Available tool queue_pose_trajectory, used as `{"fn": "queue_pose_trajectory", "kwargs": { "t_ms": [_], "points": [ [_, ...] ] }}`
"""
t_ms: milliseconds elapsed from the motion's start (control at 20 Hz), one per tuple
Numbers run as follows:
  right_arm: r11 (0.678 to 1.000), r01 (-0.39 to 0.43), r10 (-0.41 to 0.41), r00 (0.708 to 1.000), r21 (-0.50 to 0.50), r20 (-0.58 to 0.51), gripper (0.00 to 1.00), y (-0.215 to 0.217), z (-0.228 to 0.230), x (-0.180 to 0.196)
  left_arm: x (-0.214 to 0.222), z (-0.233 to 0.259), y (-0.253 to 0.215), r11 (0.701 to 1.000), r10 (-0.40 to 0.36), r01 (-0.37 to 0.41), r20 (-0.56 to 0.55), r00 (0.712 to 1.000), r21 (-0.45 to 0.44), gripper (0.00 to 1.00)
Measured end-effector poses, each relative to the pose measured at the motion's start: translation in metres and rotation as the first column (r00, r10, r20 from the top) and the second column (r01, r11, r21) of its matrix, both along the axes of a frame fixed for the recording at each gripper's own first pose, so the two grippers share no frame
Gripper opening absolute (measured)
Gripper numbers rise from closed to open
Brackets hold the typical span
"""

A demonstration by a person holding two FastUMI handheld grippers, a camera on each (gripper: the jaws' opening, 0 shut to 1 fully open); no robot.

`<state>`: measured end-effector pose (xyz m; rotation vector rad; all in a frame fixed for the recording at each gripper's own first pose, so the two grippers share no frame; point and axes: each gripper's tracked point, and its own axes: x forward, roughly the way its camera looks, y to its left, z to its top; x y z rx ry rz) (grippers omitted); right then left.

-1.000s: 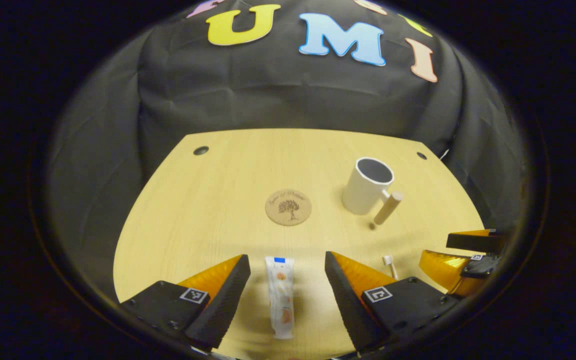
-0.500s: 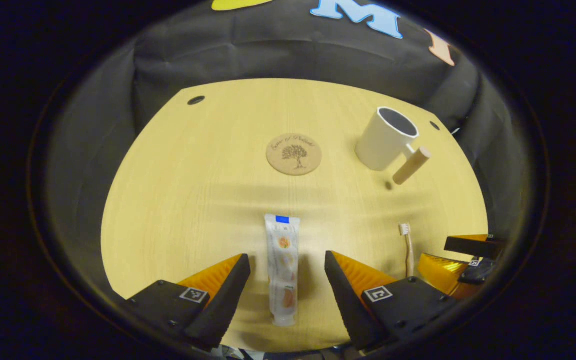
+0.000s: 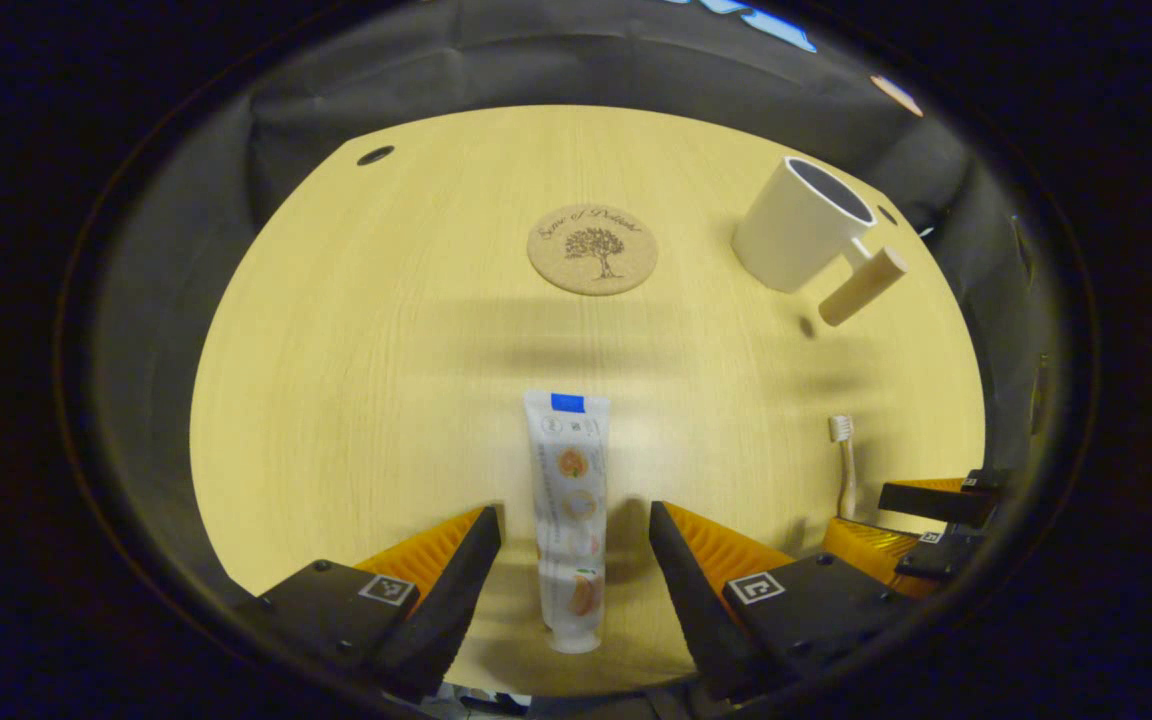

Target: Put the toothbrush and toothpaste on the desktop into the cup, then pick up the cup and place it on the coaster on the desktop.

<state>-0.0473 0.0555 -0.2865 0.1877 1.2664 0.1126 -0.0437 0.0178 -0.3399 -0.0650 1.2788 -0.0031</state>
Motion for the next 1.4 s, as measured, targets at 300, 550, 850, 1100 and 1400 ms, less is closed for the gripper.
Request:
{"fn": "queue_pose_trajectory", "kwargs": {
  "t_ms": [300, 550, 850, 1100, 1400],
  "points": [
    [1.0, -0.02, 0.021, 0.996, 0.003, -0.082, 0.73, 0.004, -0.011, -0.003, -0.005, -0.01, 0.0, 1.0, -0.001, 0.001, -0.063, 0.998, -0.001, 0.97],
    [0.999, -0.044, 0.042, 0.992, -0.017, -0.123, 0.63, 0.002, -0.015, -0.006, -0.006, -0.013, 0.002, 1.0, -0.004, 0.005, -0.094, 0.996, 0.006, 0.89],
    [0.997, -0.041, 0.031, 0.99, -0.073, -0.135, 0.39, -0.007, -0.022, -0.004, -0.008, -0.015, 0.008, 0.999, -0.012, 0.016, -0.118, 0.993, 0.035, 0.74],
    [0.998, -0.015, 0.007, 0.989, -0.058, -0.147, 0.19, -0.012, -0.016, -0.002, -0.009, -0.014, 0.007, 0.999, -0.012, 0.016, -0.12, 0.993, 0.032, 0.6],
    [1.0, 0.027, -0.029, 0.991, -0.015, -0.131, 0.11, -0.011, -0.021, -0.003, -0.009, -0.015, 0.008, 0.999, -0.018, 0.022, -0.121, 0.993, 0.031, 0.44]
  ]
}}
